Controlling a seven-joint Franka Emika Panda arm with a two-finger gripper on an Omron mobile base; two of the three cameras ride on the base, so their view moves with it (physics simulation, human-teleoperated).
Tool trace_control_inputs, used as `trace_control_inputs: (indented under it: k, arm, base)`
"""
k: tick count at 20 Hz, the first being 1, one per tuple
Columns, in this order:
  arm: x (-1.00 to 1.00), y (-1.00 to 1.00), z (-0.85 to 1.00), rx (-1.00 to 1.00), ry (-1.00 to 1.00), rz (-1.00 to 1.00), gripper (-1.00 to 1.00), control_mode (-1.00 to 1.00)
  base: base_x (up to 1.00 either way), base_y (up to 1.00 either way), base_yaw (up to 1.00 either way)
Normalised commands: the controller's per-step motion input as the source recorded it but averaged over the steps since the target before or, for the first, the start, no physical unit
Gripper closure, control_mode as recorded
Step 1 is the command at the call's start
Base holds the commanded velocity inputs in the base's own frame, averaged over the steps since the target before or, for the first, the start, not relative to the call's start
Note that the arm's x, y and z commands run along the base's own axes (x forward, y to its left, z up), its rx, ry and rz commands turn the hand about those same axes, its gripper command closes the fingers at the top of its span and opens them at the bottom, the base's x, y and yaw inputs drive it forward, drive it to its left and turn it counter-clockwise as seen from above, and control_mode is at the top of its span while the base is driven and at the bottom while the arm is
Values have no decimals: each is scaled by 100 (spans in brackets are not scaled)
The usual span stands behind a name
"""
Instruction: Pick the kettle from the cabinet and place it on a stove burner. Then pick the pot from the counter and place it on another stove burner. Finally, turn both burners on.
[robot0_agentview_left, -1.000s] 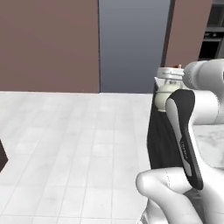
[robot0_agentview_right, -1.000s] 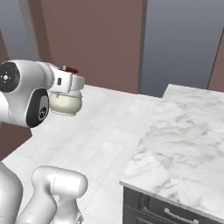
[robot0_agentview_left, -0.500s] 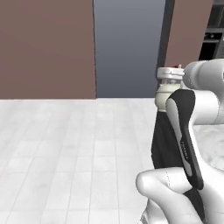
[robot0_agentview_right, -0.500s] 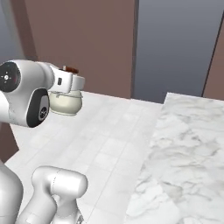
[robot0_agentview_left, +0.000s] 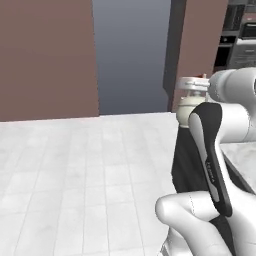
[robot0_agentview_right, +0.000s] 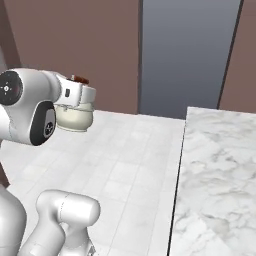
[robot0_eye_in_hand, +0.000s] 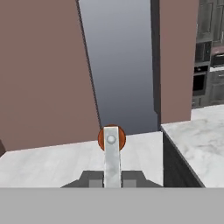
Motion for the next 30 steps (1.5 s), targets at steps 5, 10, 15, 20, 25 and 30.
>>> trace_control_inputs:
  k: [5, 10, 15, 20, 25, 30]
  arm:
    - [0, 0, 0, 0, 0, 0, 100, 100]
    - [0, 0, 0, 0, 0, 0, 100, 100]
    - [0, 0, 0, 0, 0, 0, 100, 100]
    - [0, 0, 0, 0, 0, 0, 100, 100]
    - [0, 0, 0, 0, 0, 0, 100, 100]
    - [0, 0, 0, 0, 0, 0, 100, 100]
  base:
    - [54, 44, -29]
    - [52, 48, -31]
    - [57, 51, -33]
    - [61, 55, -34]
    - [61, 58, -35]
    - [55, 68, -38]
